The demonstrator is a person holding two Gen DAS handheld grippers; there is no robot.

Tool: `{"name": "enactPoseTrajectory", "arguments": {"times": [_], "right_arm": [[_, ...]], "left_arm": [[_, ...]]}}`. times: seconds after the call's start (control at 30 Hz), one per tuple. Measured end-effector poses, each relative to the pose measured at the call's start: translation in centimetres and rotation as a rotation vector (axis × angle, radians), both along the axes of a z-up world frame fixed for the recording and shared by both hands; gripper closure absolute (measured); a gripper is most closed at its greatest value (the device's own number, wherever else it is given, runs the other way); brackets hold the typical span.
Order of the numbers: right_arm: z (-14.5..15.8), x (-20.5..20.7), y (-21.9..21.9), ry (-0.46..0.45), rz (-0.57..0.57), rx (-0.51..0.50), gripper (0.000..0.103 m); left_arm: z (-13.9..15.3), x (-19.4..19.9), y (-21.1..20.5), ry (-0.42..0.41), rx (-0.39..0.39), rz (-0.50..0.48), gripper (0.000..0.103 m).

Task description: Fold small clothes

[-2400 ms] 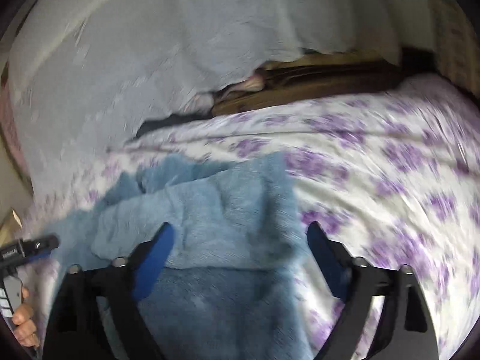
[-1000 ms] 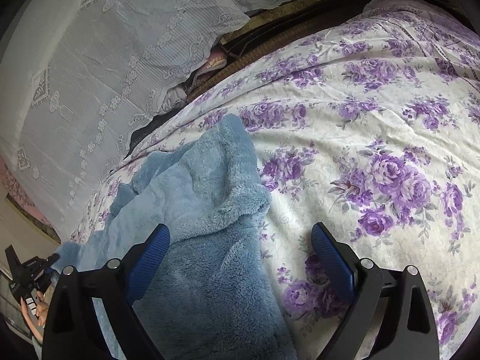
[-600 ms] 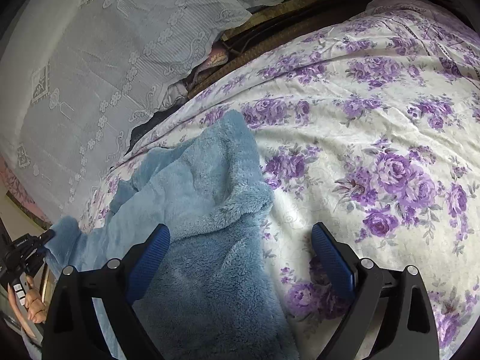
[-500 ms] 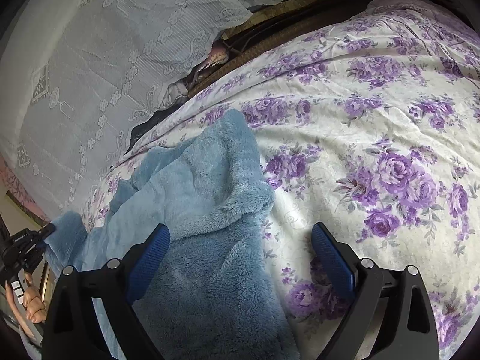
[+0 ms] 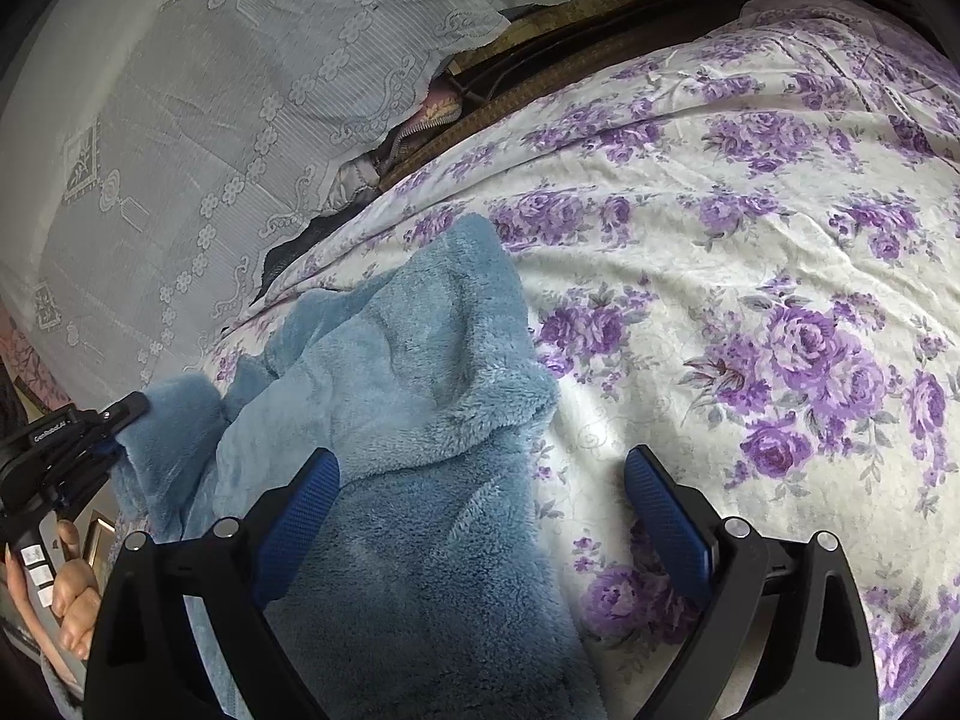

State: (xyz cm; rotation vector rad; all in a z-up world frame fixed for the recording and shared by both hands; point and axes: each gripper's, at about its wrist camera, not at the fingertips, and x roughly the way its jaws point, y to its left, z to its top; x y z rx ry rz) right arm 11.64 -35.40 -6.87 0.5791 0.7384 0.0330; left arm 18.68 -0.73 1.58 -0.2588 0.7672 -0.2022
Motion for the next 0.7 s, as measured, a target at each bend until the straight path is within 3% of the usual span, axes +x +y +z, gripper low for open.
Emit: {"name": "enactPoseTrajectory", "arguments": {"times": [0.13, 0.17, 0.2, 0.23, 0.33, 0.47, 0.6, 0.7], "right_arm": [[0.0, 0.1, 0.0, 0.001, 0.001, 0.0, 0.006], [0.0, 0.1, 0.0, 0.001, 0.003, 0.0, 0.006], [-0.1, 0.1, 0.0, 0.0, 0.003, 0.002, 0.006], [0.0, 0.1, 0.0, 0.0, 0.002, 0.001, 0.006], [-0.1, 0.1, 0.0, -0.001, 0.005, 0.005, 0.006], [-0.1, 0.0, -0.2, -0.004, 0.006, 0.011, 0.006], [0.0, -0.3, -0.1, -0.008, 0.006, 0.009, 0.006], [0.6, -0.7, 0.1, -0.022, 0.018, -0.013, 0.008]], "left_arm": [[-2.7, 0.4, -3.5, 0.02, 0.073, -0.021, 0.09], [-3.8, 0.6, -4.3, 0.04, 0.105, -0.023, 0.074], [-4.6, 0.8, -4.7, 0.062, 0.129, -0.027, 0.047], [-6.1, 1.0, -5.5, 0.099, 0.173, -0.03, 0.038], [-7.6, 0.1, -7.3, 0.086, 0.307, -0.052, 0.036], [-5.3, -2.4, -7.7, -0.005, 0.342, -0.112, 0.012], [-2.7, -5.0, -5.8, -0.085, 0.392, -0.118, 0.005], [-1.0, -6.4, -1.6, -0.12, 0.397, -0.06, 0.005]]}}
